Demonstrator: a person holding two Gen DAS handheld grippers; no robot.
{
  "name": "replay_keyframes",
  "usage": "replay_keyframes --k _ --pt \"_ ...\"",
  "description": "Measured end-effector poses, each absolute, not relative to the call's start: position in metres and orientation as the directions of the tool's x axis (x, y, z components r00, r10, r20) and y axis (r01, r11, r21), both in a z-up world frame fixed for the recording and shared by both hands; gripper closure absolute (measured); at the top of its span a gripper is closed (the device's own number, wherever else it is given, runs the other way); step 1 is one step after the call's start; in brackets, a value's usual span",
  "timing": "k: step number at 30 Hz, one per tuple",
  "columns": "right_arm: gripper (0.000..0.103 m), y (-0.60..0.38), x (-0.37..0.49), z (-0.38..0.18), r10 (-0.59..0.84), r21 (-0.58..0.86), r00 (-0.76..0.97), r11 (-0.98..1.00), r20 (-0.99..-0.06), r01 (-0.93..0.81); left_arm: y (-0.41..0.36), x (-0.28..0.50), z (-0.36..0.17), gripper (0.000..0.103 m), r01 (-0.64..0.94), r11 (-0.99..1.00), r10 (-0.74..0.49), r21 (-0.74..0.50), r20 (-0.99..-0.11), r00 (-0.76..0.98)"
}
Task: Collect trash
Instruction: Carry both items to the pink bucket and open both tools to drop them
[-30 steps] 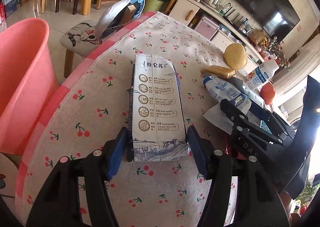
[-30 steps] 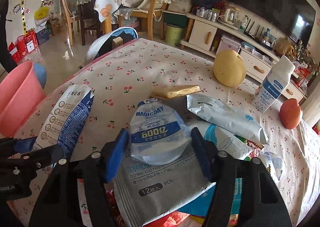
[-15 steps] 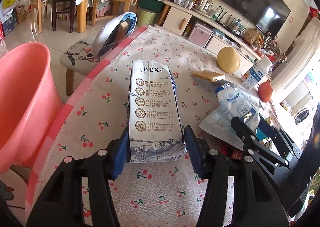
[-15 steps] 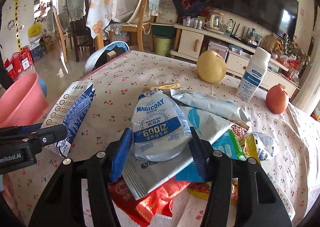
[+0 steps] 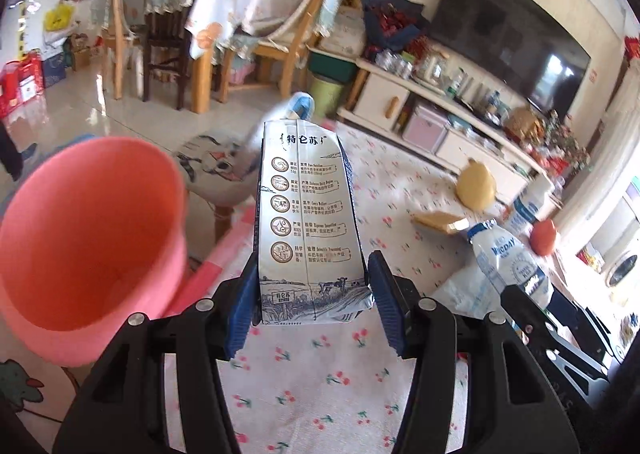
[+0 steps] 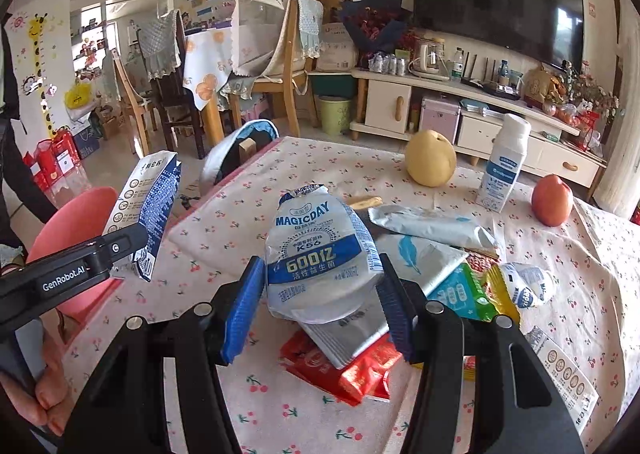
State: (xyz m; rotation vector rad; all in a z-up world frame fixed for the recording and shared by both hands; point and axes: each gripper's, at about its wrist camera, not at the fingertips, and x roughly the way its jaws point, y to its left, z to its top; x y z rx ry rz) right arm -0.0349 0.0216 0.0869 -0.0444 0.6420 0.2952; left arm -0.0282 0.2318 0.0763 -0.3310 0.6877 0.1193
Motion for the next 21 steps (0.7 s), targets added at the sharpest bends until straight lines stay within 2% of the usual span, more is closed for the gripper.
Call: replay_keyframes --k 6,11,17,21 --pt "0.046 0.079 -0.036 0.113 0.385 0.089 0.725 0.907 -0.571 -0.412 0.278 -0.047 0.092 0.048 -0.401 0.870 0.168 -0.288 -0.591 0.789" --pt "0.046 0.142 -0.036 0.129 0.497 0.108 0.666 0.838 -0.556 -0.535 0.321 -0.059 0.092 0.048 -0.558 0.762 0.284 -0.329 -0.604 0.745" --pt "0.046 0.206 -0.028 0.129 0.583 0.144 0.582 0.766 -0.567 -0.627 0.364 -0.063 0.079 0.048 -0.668 0.637 0.301 -0.385 -0.673 0.676" --pt "0.046 0.229 -0.017 0.117 0.619 0.204 0.521 0.736 -0.588 -0.645 0.387 -0.067 0.068 0.048 -0.699 0.575 0.270 -0.425 -0.709 0.652"
